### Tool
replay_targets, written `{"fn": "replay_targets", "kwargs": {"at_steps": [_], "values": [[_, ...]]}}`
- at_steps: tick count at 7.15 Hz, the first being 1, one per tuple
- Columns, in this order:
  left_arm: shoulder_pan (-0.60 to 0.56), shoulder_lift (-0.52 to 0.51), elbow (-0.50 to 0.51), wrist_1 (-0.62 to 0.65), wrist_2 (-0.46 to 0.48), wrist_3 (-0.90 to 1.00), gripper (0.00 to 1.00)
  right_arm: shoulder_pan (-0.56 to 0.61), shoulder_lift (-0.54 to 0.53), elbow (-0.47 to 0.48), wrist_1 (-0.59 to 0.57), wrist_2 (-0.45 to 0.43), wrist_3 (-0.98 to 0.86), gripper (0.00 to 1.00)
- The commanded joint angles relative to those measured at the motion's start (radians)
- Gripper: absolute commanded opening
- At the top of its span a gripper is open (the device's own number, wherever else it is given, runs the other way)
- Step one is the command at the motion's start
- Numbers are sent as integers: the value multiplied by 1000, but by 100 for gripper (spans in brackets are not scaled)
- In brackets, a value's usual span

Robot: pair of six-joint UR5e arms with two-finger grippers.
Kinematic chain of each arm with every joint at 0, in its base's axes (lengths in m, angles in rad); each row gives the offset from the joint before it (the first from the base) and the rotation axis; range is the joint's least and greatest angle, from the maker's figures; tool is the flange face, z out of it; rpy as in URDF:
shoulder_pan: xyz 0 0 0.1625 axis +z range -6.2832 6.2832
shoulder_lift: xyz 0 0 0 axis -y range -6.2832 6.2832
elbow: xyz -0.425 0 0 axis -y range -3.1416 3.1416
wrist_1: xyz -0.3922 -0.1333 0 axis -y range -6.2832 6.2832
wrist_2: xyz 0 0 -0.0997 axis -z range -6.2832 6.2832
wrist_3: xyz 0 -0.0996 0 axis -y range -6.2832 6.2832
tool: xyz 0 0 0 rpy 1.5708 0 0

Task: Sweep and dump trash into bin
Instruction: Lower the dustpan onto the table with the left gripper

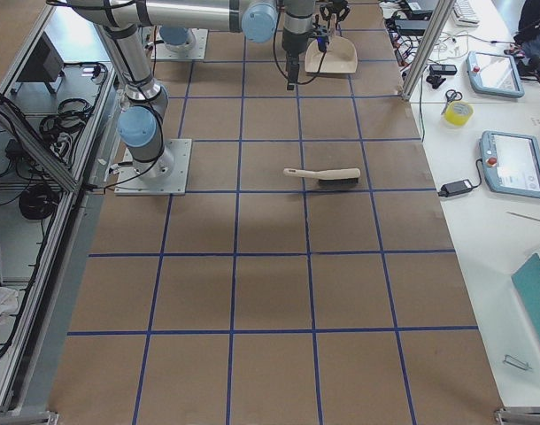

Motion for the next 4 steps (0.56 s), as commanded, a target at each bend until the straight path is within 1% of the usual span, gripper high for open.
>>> {"fn": "replay_targets", "kwargs": {"at_steps": [1, 4], "values": [[11, 12, -12, -9, 3, 59, 0, 0, 0, 0, 0, 0, 0, 100], [14, 10, -16, -11, 10, 60, 0, 0, 1, 2, 1, 0, -1, 100]]}}
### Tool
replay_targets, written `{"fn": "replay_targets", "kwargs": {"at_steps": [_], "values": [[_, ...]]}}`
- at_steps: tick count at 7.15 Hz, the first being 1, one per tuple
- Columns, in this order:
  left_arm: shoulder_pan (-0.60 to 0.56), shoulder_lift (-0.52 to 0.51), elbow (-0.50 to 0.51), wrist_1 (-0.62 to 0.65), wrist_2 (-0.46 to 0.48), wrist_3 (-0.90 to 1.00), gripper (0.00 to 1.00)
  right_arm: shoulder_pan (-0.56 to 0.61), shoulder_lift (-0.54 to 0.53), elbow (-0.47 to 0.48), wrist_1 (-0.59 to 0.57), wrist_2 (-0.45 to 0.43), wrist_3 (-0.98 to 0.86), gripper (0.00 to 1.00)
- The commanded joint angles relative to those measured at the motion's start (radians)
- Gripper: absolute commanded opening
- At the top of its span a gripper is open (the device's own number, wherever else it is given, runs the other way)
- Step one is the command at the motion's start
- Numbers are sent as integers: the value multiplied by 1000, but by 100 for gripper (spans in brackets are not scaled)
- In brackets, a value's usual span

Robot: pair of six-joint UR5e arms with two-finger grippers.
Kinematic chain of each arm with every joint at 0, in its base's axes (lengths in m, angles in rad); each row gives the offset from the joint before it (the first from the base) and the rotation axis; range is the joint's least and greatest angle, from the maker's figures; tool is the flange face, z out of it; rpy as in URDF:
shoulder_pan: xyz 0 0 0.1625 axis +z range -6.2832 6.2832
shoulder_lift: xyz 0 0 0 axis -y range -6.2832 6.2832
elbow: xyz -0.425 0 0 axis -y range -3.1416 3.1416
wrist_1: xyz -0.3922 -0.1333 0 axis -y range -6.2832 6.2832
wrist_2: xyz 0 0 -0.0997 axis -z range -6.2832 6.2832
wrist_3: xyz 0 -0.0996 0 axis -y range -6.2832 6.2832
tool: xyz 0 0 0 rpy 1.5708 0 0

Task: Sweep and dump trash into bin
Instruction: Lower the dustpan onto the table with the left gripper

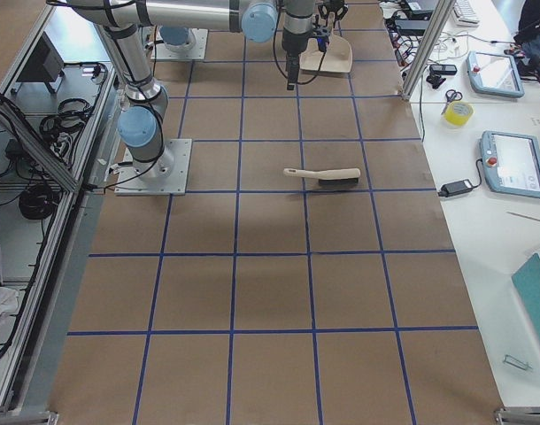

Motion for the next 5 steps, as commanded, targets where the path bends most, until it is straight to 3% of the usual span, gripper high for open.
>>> {"fn": "replay_targets", "kwargs": {"at_steps": [1, 5], "values": [[3, -2, 0, -1, 4, 2, 0, 0, 1, 0, 0, 0, 1, 100], [7, -14, -2, 2, 10, 2, 4, 0, 1, 0, -3, -2, 1, 100]]}}
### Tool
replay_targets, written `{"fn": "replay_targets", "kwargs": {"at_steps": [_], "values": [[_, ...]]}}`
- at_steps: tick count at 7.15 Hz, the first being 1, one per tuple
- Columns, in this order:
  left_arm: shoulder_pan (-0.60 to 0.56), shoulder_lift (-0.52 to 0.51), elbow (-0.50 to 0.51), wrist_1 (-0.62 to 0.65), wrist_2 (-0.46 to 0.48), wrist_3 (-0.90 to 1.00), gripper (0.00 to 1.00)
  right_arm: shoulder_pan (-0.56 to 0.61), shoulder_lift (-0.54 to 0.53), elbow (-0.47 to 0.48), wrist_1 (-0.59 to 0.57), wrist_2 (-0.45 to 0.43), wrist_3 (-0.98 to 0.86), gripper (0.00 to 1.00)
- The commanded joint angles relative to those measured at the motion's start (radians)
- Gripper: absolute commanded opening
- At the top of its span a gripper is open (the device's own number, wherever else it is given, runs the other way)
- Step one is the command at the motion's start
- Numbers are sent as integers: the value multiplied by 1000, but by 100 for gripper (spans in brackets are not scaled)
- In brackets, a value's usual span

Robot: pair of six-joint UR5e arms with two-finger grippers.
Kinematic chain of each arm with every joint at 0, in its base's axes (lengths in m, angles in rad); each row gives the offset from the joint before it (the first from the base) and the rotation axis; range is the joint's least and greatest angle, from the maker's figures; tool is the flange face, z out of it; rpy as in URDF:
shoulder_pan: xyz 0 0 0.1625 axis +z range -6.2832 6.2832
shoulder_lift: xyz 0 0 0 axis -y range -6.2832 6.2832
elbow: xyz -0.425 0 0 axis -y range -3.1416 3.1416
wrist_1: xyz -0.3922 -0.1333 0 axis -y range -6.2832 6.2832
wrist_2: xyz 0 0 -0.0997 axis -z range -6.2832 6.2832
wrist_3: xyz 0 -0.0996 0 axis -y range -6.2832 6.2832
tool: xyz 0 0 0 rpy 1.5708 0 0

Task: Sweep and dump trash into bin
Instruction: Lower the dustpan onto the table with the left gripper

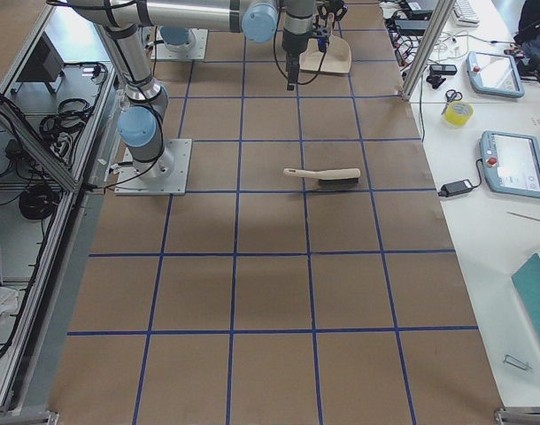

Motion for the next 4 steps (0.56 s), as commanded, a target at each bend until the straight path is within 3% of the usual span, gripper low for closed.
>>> {"fn": "replay_targets", "kwargs": {"at_steps": [1, 2, 3, 4], "values": [[0, -2, -1, 3, 1, -2, 23, 0, -2, -2, -4, -1, 7, 100], [2, -2, -2, 1, 2, -8, 53, 0, -17, -8, -41, 20, 21, 100], [2, -2, -1, 1, 2, -21, 63, 0, -47, -3, -44, 2, 62, 100], [2, 1, -1, 0, 2, -25, 66, 0, -52, 1, -35, -1, 60, 100]]}}
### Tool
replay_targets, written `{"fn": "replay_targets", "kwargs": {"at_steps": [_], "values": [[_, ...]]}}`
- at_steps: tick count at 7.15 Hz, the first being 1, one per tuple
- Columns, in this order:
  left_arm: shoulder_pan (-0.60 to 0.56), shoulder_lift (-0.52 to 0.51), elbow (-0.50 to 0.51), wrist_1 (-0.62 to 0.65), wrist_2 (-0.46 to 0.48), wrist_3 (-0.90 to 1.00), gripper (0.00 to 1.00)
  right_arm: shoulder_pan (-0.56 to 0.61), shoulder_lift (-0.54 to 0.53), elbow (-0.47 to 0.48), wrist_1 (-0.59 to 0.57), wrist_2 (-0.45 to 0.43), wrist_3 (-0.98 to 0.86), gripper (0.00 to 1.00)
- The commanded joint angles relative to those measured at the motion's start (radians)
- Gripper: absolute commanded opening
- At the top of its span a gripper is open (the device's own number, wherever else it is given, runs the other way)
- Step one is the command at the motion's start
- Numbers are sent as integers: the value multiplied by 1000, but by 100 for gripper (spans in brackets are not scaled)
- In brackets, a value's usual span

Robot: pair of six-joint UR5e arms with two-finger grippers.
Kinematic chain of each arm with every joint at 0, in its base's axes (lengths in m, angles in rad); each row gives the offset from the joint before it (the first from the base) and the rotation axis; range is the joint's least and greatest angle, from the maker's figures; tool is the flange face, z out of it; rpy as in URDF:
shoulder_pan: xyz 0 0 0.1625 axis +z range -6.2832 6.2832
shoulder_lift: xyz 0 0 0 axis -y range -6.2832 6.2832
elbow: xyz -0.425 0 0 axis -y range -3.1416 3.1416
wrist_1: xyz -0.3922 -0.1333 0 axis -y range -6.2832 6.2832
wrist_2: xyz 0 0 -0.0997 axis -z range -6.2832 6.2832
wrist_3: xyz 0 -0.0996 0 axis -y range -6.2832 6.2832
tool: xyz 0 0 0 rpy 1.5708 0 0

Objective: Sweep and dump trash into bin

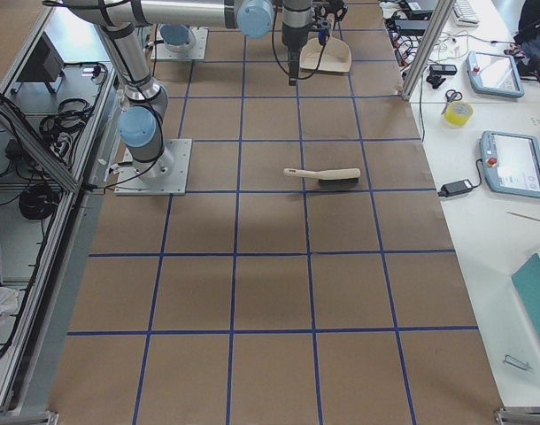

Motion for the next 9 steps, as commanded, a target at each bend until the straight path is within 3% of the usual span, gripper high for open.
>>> {"fn": "replay_targets", "kwargs": {"at_steps": [1, 4, 5, 7, 9], "values": [[-3, 14, 2, -3, 2, -41, 66, 0, -12, 6, -1, -6, 15, 100], [-16, 83, 20, -116, -1, -265, 66, -9, -16, 24, 19, 6, 44, 100], [-20, 123, 20, -162, -18, -381, 67, -6, -5, 30, -33, 15, 32, 100], [-30, 221, 14, -213, -15, -664, 77, -2, -78, 18, 131, 0, 44, 100], [-30, 321, 5, -337, -18, -867, 80, -3, -94, 9, 149, 51, 45, 100]]}}
